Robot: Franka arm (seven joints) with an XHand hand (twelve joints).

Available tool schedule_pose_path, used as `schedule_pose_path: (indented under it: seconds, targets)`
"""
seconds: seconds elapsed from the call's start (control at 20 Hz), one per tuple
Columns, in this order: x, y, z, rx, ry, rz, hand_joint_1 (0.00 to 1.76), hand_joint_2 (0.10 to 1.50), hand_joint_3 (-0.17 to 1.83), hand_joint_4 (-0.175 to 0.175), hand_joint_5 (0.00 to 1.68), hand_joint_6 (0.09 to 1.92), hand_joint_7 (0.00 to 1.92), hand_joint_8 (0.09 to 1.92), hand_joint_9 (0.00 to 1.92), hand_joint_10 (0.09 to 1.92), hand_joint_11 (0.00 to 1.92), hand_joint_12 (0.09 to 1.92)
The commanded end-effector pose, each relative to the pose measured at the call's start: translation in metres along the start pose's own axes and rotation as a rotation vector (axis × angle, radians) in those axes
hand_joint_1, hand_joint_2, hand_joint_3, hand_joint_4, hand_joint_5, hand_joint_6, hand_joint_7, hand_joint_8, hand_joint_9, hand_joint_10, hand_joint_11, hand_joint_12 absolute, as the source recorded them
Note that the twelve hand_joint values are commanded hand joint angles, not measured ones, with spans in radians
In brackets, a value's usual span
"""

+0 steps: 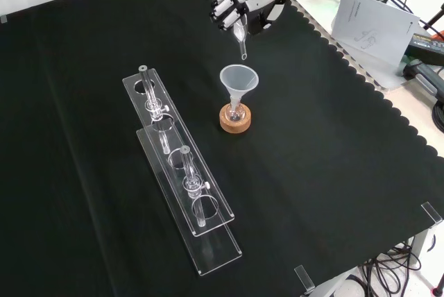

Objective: Pour all the NaCl from the weighing funnel into the round-bottom flask.

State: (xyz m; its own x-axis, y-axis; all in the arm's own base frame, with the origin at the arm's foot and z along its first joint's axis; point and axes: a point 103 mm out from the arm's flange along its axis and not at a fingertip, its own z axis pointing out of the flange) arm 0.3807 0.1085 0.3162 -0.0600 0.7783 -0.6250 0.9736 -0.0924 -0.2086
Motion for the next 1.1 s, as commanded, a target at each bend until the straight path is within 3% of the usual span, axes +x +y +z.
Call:
schedule_pose_path:
  seconds: [0.05, 0.55, 1.1]
  targets:
    - [0.0194, 0.0139, 0.0437, 0.056, -0.065, -0.02, 1.13, 0.67, 0.6, 0.175, 1.33, 0.55, 0.79, 0.6, 1.12, 0.24, 0.81, 1.03]
    - [0.0238, 0.0129, 0.0352, 0.025, -0.076, -0.026, 1.13, 0.67, 0.6, 0.175, 1.33, 0.55, 0.79, 0.6, 1.12, 0.24, 0.82, 1.03]
    - [0.0277, 0.0158, 0.0354, 0.053, -0.144, -0.034, 1.13, 0.67, 0.6, 0.175, 1.33, 0.55, 0.79, 0.6, 1.12, 0.23, 0.82, 1.03]
